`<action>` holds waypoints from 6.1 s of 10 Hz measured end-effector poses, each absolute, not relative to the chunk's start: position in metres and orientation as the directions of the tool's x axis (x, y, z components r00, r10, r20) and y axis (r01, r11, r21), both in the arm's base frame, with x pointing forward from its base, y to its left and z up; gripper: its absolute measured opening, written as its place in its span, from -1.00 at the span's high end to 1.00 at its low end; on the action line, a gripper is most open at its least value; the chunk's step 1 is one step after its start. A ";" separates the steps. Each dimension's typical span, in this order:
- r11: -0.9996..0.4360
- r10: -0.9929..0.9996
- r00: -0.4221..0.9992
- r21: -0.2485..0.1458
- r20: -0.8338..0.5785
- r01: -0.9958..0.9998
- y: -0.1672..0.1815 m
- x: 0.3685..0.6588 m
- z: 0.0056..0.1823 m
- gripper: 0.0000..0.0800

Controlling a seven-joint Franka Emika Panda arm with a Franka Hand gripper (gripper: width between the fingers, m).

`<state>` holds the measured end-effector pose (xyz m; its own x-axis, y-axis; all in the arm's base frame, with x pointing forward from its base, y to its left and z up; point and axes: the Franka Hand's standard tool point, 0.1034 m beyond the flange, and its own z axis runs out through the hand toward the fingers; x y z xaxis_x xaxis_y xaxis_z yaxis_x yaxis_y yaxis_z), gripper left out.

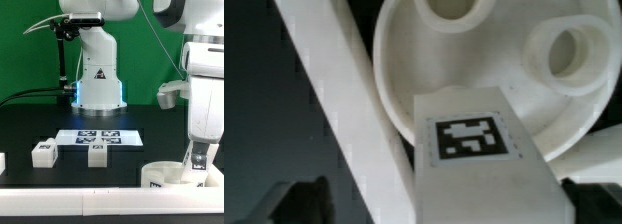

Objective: Assemble stool

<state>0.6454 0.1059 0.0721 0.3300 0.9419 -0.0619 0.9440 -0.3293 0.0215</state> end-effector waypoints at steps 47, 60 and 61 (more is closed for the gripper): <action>-0.996 -0.094 0.996 -0.010 0.005 -0.094 0.001 0.603 0.093 -0.62; -1.000 -0.014 0.826 -0.010 -0.563 -0.024 -0.019 0.537 0.062 -0.62; -1.000 -0.012 0.781 -0.013 -0.624 -0.026 -0.019 0.529 0.062 -0.62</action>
Offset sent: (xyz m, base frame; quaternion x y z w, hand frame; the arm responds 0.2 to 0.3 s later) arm 0.0000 0.0000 0.0000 0.0000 0.0000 0.1938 0.9810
